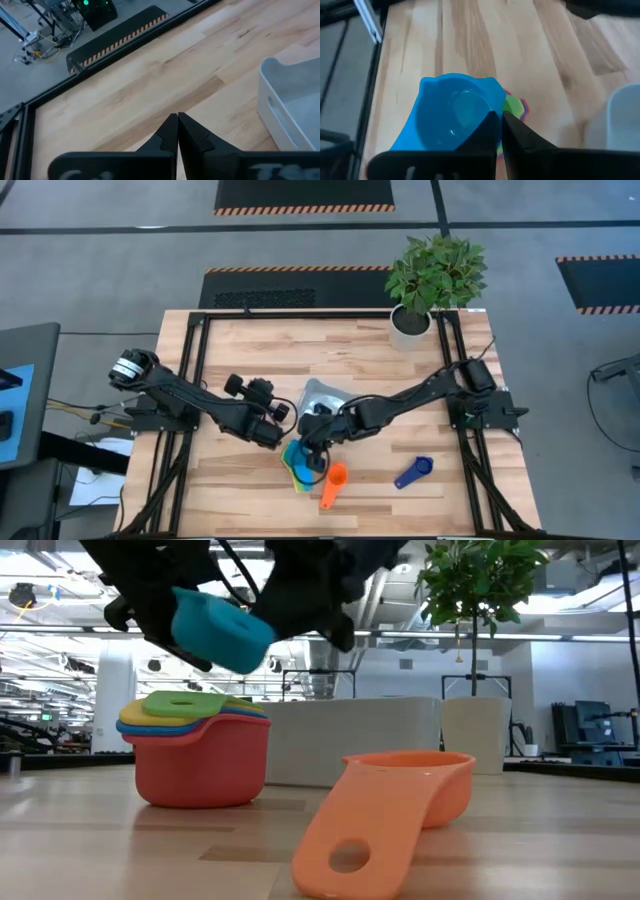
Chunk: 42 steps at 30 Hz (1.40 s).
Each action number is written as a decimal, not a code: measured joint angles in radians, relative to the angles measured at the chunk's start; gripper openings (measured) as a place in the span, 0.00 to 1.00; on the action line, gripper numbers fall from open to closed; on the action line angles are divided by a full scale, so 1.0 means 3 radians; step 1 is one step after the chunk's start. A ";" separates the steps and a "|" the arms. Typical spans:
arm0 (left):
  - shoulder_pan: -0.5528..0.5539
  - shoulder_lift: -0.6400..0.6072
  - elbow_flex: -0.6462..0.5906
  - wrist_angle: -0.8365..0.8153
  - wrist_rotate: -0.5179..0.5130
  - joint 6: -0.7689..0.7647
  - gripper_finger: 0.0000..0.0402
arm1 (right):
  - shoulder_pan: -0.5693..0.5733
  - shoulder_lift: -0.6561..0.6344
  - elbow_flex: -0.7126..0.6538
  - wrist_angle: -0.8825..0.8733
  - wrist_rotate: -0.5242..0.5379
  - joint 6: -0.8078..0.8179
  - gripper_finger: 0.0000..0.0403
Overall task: Nest measuring cups in basket
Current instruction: Stack the light blue measuring cup on top of the green measuring cup, then stack the orange measuring cup on top of the light blue measuring cup
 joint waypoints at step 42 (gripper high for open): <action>-0.0018 0.0000 -0.0003 -0.0001 0.0080 -0.0013 0.00 | 0.0009 0.0187 0.0030 0.0103 -0.0109 0.0379 0.48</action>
